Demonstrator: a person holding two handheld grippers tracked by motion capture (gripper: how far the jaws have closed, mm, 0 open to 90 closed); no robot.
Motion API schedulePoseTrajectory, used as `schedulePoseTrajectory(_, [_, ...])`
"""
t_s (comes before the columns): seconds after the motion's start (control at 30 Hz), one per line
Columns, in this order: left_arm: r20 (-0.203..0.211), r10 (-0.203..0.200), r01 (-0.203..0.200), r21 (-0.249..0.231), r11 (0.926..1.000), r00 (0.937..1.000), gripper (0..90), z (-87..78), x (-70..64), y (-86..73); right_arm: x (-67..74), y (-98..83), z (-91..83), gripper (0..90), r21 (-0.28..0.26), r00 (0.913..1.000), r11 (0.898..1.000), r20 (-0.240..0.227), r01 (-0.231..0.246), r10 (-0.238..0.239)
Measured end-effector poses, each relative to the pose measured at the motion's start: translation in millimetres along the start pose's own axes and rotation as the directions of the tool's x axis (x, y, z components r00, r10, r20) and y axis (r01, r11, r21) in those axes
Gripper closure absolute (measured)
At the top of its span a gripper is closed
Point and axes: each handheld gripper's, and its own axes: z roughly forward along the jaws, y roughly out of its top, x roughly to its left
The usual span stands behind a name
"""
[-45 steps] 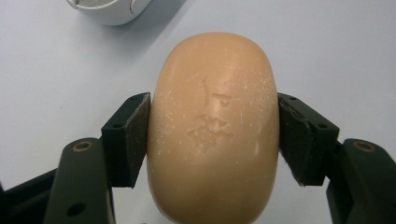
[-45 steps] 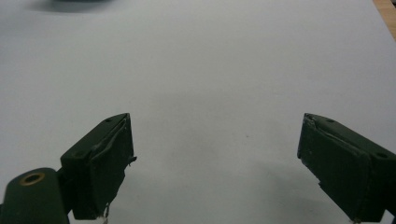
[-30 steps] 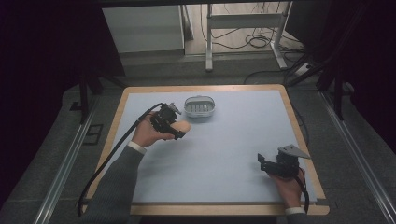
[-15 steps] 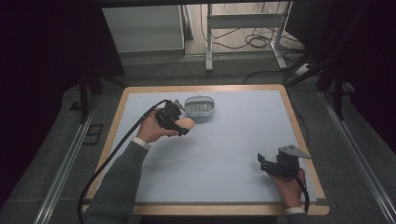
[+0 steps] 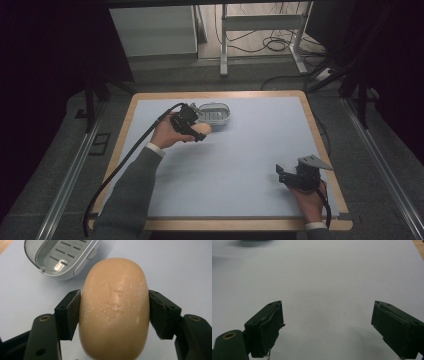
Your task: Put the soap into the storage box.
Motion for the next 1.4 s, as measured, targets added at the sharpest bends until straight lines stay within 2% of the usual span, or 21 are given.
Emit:
schedulePoseTrajectory(0.23, [-0.004, 0.004, -0.003, 0.002, 1.0, 1.0, 32.7, 1.5, 3.2, 7.2, -0.1, 0.0, 0.0, 10.7, 0.0, 1.0, 1.0, 0.0, -0.003, 0.003])
schedulePoseTrajectory(0.33, [-0.017, 0.017, -0.017, 0.018, 0.9997, 0.9997, 32.7, 2.1, 4.4, 11.3, -0.1, 0.0, 0.0, 10.7, -0.001, 1.0, 1.0, 0.0, -0.002, 0.002])
schedulePoseTrajectory(0.97, [-0.032, 0.024, -0.024, 0.011, 0.9997, 0.9992, 32.7, 6.9, 12.6, 30.3, -0.3, 0.0, 0.1, 10.8, 0.0, 1.0, 1.0, -0.001, -0.001, 0.001])
schedulePoseTrajectory(1.4, [-0.023, 0.017, -0.016, 0.014, 0.9998, 0.9996, 32.8, 16.0, 21.0, 41.9, 0.0, -0.1, -0.1, 10.8, -0.001, 1.0, 1.0, -0.001, -0.002, 0.002])
